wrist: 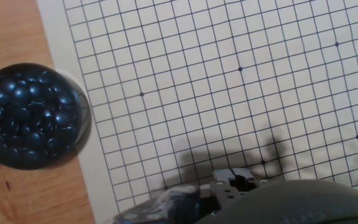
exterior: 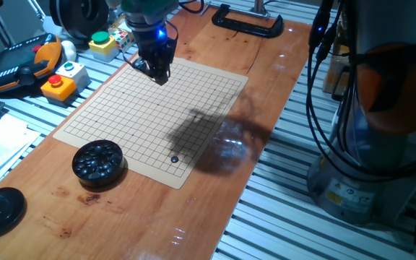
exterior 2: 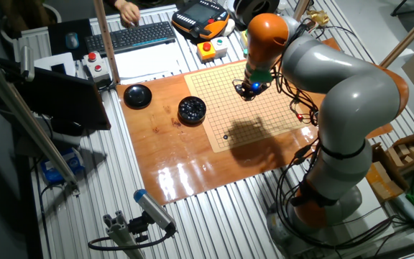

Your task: Play the first move as black on the 3-4 point in the upper right corner of the Go board

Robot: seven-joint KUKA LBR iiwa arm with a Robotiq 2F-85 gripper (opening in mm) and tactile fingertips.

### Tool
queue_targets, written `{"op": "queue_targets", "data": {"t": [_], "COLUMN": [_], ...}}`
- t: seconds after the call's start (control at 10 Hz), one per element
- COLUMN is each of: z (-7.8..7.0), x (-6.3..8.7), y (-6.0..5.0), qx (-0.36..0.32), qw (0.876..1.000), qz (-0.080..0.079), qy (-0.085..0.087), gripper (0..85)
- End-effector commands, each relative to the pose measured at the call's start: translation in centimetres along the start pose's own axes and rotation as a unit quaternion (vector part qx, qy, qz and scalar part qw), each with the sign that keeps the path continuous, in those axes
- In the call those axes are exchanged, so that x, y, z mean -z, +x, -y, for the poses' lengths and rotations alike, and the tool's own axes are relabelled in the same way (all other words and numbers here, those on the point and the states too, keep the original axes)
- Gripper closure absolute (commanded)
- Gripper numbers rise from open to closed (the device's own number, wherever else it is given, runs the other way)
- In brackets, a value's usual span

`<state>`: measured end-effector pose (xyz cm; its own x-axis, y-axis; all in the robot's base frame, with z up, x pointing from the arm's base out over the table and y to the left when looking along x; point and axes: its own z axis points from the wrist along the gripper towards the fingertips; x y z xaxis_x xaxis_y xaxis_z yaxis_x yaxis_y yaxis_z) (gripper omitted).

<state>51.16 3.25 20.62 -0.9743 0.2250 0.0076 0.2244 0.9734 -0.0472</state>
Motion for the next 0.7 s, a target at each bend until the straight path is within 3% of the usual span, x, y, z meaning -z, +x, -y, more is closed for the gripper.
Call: {"op": "queue_targets", "data": {"t": [0.0, 0.6], "z": [0.00, 0.70], "x": [0.01, -0.40], "y": [0.00, -0.21], "qx": [0.000, 0.004], "qw": [1.000, 1.000], "qz": [0.000, 0.002], "qy": [0.002, 0.000], "gripper": [84.3, 84.3]}}
